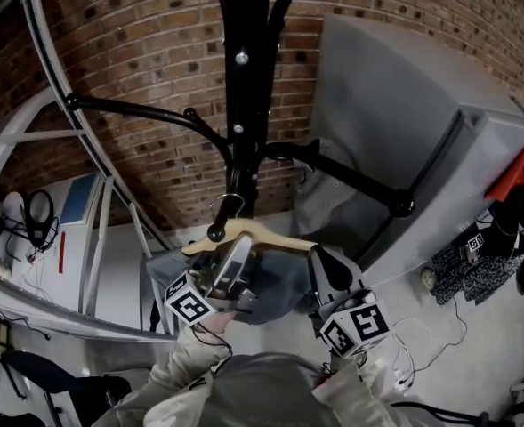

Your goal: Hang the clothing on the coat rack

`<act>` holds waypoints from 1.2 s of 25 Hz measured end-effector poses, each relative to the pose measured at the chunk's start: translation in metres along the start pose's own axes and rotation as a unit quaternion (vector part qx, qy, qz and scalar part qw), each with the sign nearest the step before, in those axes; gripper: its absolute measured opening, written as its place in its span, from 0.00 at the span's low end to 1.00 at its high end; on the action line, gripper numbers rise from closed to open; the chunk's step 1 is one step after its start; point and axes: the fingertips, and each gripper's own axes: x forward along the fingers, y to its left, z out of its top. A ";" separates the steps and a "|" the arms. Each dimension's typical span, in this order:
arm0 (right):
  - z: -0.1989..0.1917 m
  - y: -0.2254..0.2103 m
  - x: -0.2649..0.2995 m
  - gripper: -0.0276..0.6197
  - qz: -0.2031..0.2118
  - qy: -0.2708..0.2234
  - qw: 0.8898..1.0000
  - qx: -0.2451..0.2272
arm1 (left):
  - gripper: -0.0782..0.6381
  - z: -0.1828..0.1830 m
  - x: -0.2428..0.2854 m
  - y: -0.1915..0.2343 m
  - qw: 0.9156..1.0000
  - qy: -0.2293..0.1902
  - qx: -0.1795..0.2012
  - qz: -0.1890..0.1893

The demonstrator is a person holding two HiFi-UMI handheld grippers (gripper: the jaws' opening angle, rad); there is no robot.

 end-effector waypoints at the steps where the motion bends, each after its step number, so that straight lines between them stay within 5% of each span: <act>1: -0.001 0.001 0.000 0.08 0.001 0.001 1.000 0.001 | 0.28 -0.003 -0.002 0.001 1.000 0.002 -0.002 0.004; 20: -0.015 0.027 -0.013 0.08 0.041 0.017 0.999 0.021 | 0.28 -0.028 -0.040 -0.007 0.997 0.035 0.031 0.069; 30: -0.031 0.034 -0.025 0.08 0.053 0.033 0.997 0.035 | 0.18 -0.045 -0.054 -0.020 0.984 0.081 0.116 0.110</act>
